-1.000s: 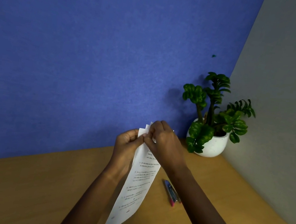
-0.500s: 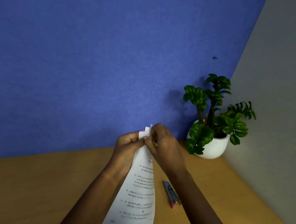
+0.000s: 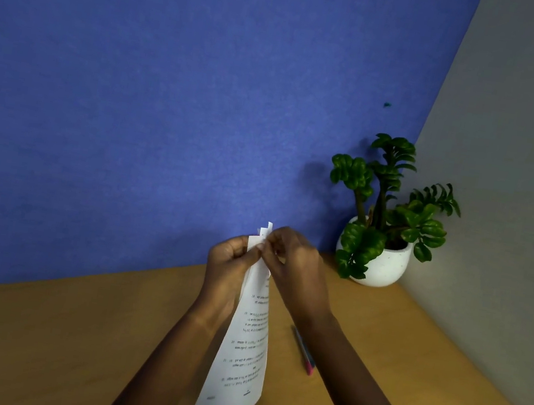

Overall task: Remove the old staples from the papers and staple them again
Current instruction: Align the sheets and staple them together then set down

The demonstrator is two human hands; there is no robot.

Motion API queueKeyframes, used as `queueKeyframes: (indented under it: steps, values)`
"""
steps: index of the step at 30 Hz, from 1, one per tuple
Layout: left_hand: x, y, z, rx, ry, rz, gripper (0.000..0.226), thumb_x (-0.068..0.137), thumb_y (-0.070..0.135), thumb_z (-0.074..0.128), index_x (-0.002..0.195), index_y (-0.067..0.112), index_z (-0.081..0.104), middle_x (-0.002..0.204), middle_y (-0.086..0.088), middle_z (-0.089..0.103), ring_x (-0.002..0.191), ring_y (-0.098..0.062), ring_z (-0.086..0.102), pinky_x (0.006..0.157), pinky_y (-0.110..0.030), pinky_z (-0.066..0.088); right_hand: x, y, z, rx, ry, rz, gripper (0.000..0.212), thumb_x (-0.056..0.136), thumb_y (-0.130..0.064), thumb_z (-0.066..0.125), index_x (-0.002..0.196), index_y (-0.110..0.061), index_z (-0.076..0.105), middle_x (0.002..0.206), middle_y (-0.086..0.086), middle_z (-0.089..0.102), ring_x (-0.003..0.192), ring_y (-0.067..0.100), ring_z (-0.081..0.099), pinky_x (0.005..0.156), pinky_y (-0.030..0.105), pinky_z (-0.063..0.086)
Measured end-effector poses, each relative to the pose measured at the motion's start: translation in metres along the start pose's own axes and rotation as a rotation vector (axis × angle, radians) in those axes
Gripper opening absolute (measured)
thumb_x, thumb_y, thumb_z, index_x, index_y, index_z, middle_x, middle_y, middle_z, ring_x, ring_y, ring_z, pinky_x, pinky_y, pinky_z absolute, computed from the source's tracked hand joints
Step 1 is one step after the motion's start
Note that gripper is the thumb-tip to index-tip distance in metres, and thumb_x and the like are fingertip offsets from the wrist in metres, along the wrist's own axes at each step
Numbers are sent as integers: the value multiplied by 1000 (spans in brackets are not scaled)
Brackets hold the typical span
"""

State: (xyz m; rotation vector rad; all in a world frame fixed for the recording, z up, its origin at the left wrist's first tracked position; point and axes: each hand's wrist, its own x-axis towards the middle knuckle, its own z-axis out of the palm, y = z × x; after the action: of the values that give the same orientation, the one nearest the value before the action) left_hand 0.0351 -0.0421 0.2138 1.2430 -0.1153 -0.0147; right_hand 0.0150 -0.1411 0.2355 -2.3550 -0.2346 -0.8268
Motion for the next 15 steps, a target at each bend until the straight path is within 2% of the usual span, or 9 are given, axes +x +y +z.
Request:
queueKeyframes:
  steps: [2,4,7,11,13,15]
  values:
    - [0,-1,0,-10,-19,-2,11,85,10,60,89,7,71,89,-29,66,86,-47,61,83,-55,49,1,-1,0,-24,-1,3,16,90,-18,54,94,-3,58,96,13,65,83,23,62,69,36,55]
    - [-1,0,0,-34,-57,5,12,84,7,61,91,9,70,86,-23,65,84,-41,59,78,-49,48,3,-2,0,-40,14,4,15,90,-16,53,94,-2,57,96,14,64,81,24,61,67,38,54]
    - [-2,1,0,35,-116,71,19,83,5,61,95,18,68,87,-14,69,85,-35,63,80,-48,50,5,-3,-2,-47,43,-10,14,90,-13,52,93,0,57,94,15,64,80,25,60,66,39,53]
    - [0,-1,0,107,-109,165,21,84,7,61,91,26,66,76,2,74,72,-17,70,61,-24,57,6,-3,-1,-97,34,-50,15,92,-14,49,95,-1,56,96,15,63,81,23,59,62,30,47]
    - [2,-4,-1,128,-53,155,17,85,11,61,92,26,64,81,3,74,75,-19,71,61,-26,58,6,-2,2,-94,10,-40,16,92,-15,48,98,-2,54,99,14,63,83,22,59,64,26,44]
    - [5,-8,-5,98,0,102,16,87,13,60,97,25,63,92,-4,72,83,-25,70,70,-36,59,5,0,6,-62,-18,-17,14,92,-17,49,98,-4,52,99,12,62,80,18,55,64,21,37]
